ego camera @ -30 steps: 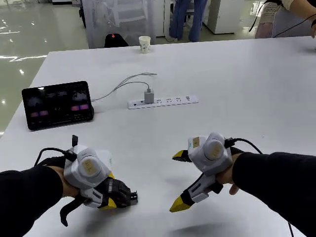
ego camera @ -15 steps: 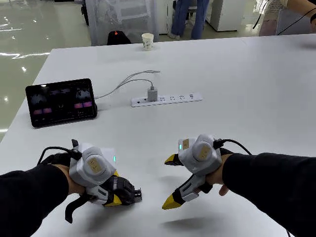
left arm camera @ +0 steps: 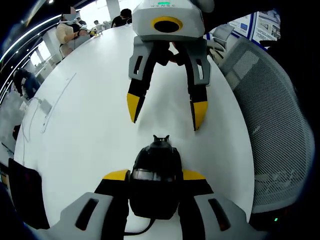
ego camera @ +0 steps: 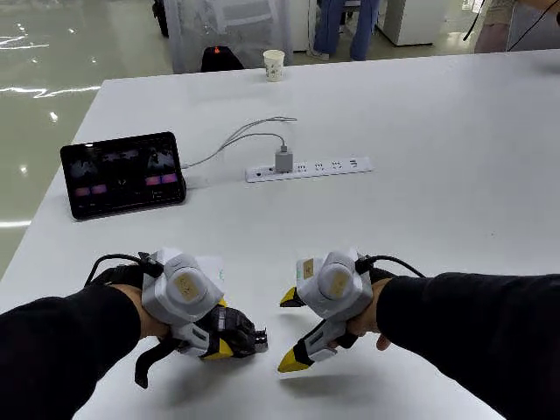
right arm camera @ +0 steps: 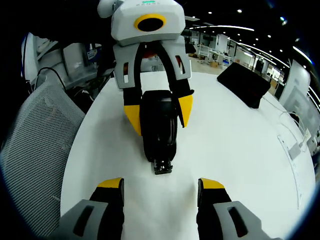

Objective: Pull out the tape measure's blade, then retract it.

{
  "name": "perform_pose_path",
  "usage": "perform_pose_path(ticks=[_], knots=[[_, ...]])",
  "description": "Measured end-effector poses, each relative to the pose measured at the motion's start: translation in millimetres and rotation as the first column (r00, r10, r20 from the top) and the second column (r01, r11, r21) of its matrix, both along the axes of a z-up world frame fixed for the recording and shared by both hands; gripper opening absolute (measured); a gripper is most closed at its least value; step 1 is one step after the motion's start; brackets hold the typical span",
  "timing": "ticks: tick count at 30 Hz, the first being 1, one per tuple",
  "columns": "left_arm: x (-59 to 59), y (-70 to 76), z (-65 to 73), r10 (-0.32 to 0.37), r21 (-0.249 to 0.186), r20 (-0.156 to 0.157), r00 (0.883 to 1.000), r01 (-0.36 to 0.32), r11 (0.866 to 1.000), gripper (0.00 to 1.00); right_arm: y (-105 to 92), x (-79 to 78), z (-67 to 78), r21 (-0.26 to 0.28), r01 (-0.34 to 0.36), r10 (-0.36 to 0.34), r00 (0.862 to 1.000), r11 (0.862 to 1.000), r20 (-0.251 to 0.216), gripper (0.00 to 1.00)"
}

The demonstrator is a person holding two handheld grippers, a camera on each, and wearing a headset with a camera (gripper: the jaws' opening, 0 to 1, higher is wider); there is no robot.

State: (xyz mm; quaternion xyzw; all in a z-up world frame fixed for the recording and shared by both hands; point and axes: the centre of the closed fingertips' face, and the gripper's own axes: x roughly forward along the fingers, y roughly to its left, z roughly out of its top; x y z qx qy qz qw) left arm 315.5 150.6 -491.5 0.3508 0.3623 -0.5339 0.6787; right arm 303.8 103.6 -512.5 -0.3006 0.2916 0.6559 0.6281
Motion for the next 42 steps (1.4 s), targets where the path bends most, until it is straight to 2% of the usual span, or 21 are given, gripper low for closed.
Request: perform_pose_path(ticks=[3, 5, 7, 9, 13, 18, 22, 23, 31, 42], knots=[[-0.1, -0.1, -0.2, -0.003, 0.001, 0.002, 1.000, 0.003, 1.000, 0.32, 5.1, -1.1, -6.0, -0.018, -0.007, 0.007, 1.000, 1.000, 0.005, 0.53], [0.0, -0.2, -0.6, -0.002, 0.007, -0.001, 1.000, 0.002, 1.000, 0.32, 8.0, 2.2, -10.3, -0.032, -0.007, 0.008, 0.999, 0.999, 0.038, 0.43], [-0.6, -0.2, -0.8, -0.005, 0.012, -0.002, 1.000, 0.005, 1.000, 0.32, 10.0, 1.3, -10.6, -0.031, -0.011, 0.012, 0.999, 0.999, 0.031, 0.37], [-0.6, 0.0, -1.0, -0.004, 0.015, -0.003, 1.000, 0.004, 1.000, 0.32, 11.6, 2.1, -11.8, -0.031, -0.008, 0.009, 1.000, 0.999, 0.026, 0.37], [-0.5, 0.7, -1.4, -0.010, 0.016, -0.002, 1.000, 0.010, 1.000, 0.33, 15.0, 5.9, -10.0, -0.026, -0.008, 0.009, 0.999, 1.000, 0.036, 0.27], [0.0, 1.1, -1.8, -0.010, 0.024, 0.000, 1.000, 0.010, 1.000, 0.33, 23.7, 8.1, -6.8, -0.004, -0.010, 0.010, 1.000, 1.000, 0.022, 0.23], [0.3, 1.1, -2.2, -0.006, 0.022, 0.000, 1.000, 0.006, 1.000, 0.33, 27.8, 2.6, -8.2, -0.014, -0.053, 0.053, 0.998, 0.999, 0.028, 0.14], [0.3, 1.1, -2.3, -0.007, 0.023, -0.001, 1.000, 0.007, 1.000, 0.33, 27.1, 3.5, -10.1, -0.024, -0.062, 0.063, 0.997, 0.998, 0.044, 0.14], [0.3, 1.6, -3.2, -0.010, 0.027, -0.001, 1.000, 0.010, 1.000, 0.33, 25.7, 4.5, -11.8, -0.020, -0.037, 0.037, 0.999, 0.999, 0.005, 0.12], [1.0, 2.8, -3.5, 0.002, 0.022, -0.002, 1.000, -0.002, 1.000, 0.32, 24.0, 6.1, -11.4, -0.023, -0.046, 0.046, 0.999, 0.999, 0.009, 0.11]])
